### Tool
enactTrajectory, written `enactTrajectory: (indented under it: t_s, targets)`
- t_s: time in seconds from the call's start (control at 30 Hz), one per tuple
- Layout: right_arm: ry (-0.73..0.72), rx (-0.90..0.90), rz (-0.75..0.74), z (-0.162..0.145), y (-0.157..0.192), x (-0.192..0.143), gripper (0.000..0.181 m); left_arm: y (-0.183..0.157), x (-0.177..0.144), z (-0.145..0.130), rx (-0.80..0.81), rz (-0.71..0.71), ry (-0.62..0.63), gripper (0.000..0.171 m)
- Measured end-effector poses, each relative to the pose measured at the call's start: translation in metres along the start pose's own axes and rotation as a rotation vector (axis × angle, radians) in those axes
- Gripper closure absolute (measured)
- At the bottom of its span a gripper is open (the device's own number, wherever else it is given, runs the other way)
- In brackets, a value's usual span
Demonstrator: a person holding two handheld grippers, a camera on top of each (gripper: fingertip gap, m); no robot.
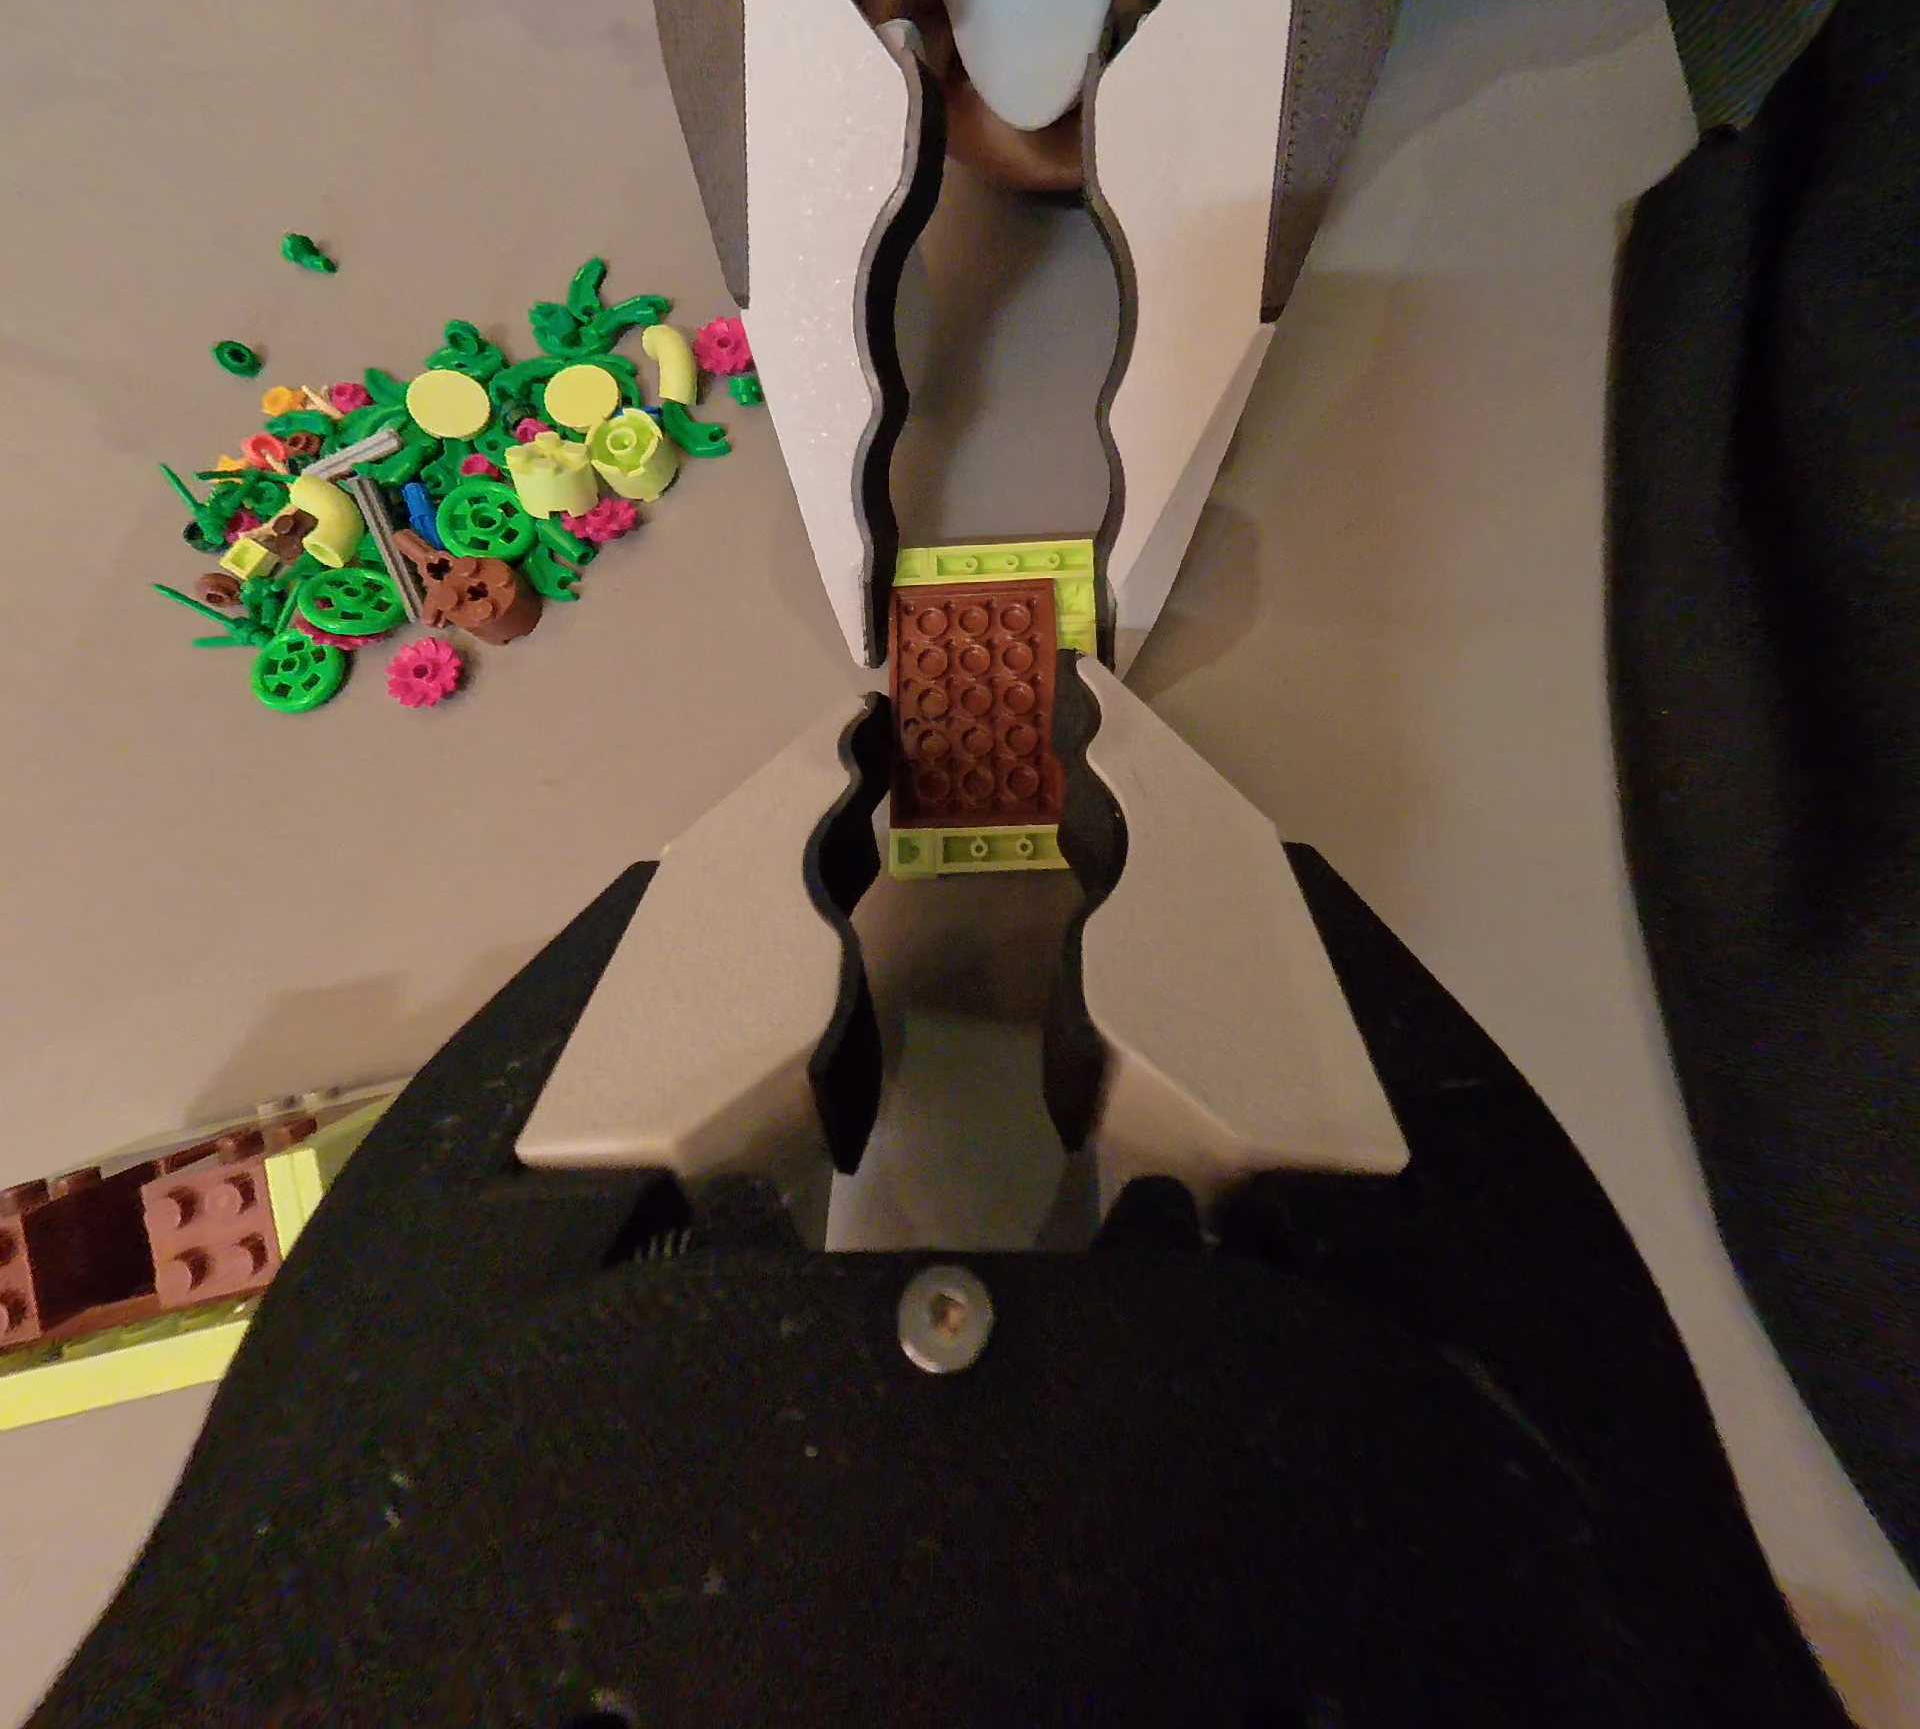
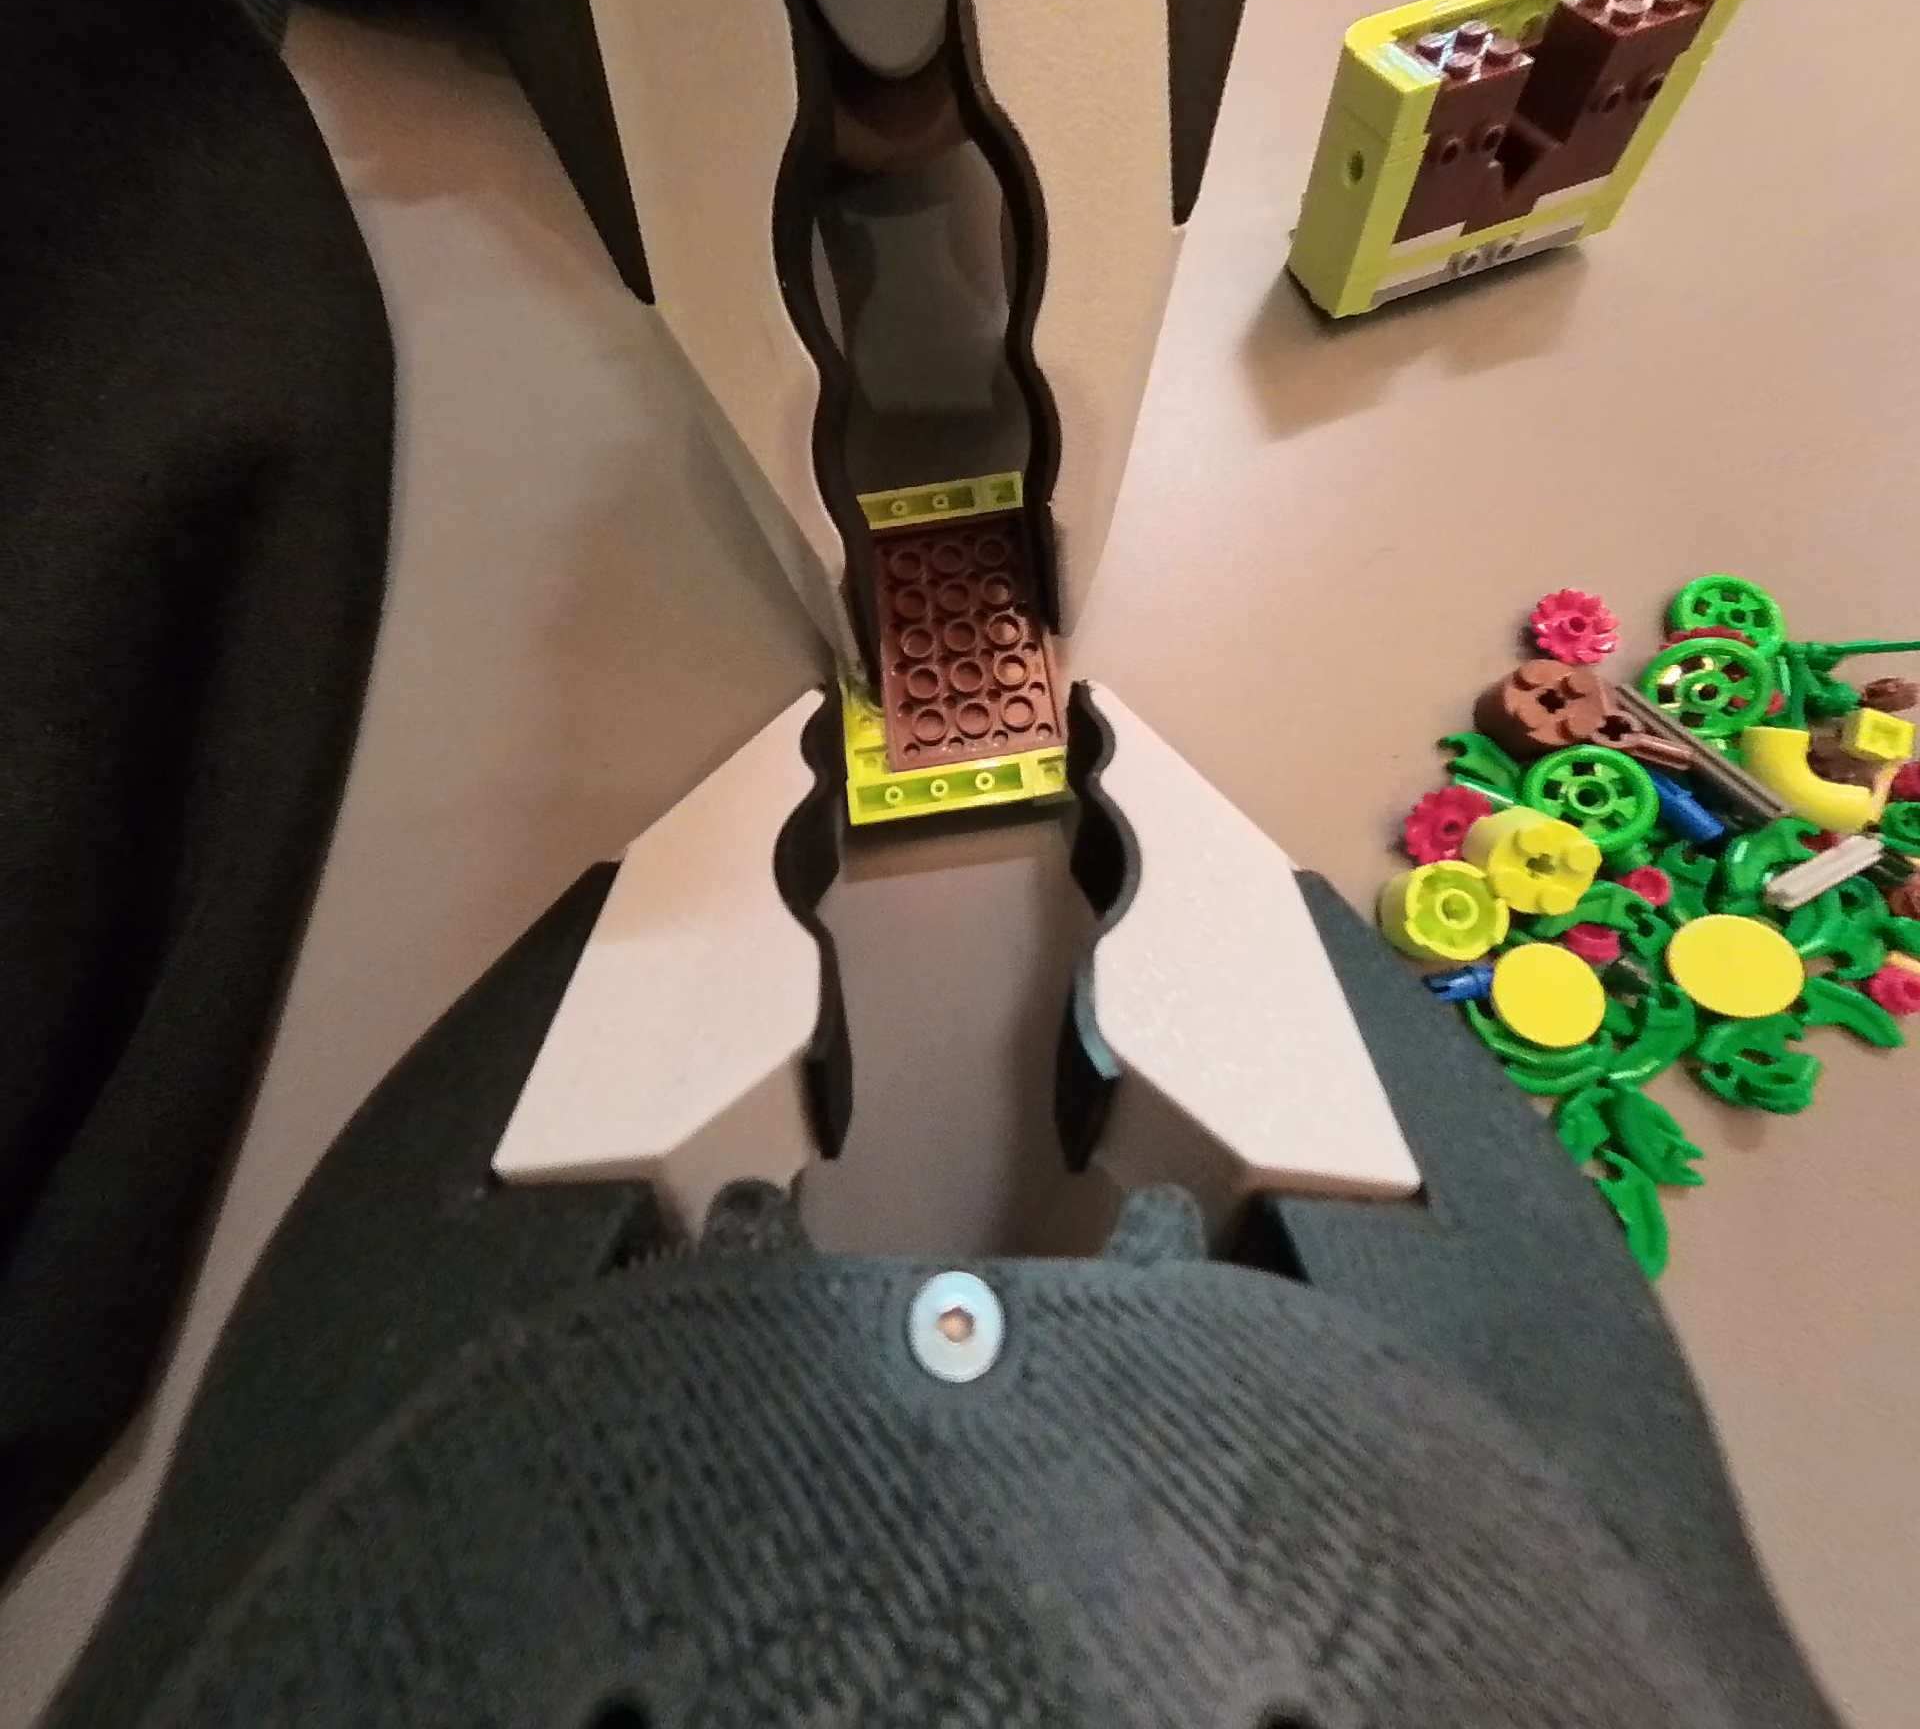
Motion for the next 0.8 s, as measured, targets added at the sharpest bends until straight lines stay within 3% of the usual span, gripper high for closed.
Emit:
enactTrajectory:
  t_s: [0.2, 0.37, 0.4, 0.47, 0.53, 0.67, 0.8]
  targets:
    - [0.0, 0.015, 0.006, 0.0, -0.001, 0.0, 0.138, -0.002, -0.001, 0.003, 0.105, 0.125, -0.012, 0.144]
    - [0.002, -0.003, 0.003, 0.0, 0.001, 0.0, 0.138, -0.001, -0.002, 0.003, 0.05, 0.082, -0.015, 0.144]
    - [0.002, -0.01, 0.003, 0.0, 0.002, 0.001, 0.138, 0.004, -0.007, 0.013, 0.037, 0.1, -0.093, 0.171]
    - [0.003, -0.024, -0.011, 0.001, 0.003, 0.002, 0.138, -0.01, -0.023, 0.049, -0.232, -0.116, -0.345, 0.171]
    - [0.003, -0.027, -0.02, 0.0, 0.002, 0.001, 0.138, 0.009, -0.01, 0.012, 0.004, 0.168, -0.085, 0.171]
    - [0.003, -0.026, -0.016, 0.0, 0.002, 0.001, 0.138, 0.004, -0.027, 0.022, -0.098, 0.115, -0.229, 0.171]
    - [0.003, -0.035, -0.017, 0.001, 0.001, 0.001, 0.138, 0.003, -0.019, 0.01, -0.046, 0.13, -0.143, 0.127]
Point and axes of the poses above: each gripper's, where its closed fingertips meet, x out along the fingers, z out of its top, y = z × x across the jaws, the point moved 2 cm from there along -x, back along the fingers, and after that the axes turned 2 degrees about -y, right-handed, at the moved point
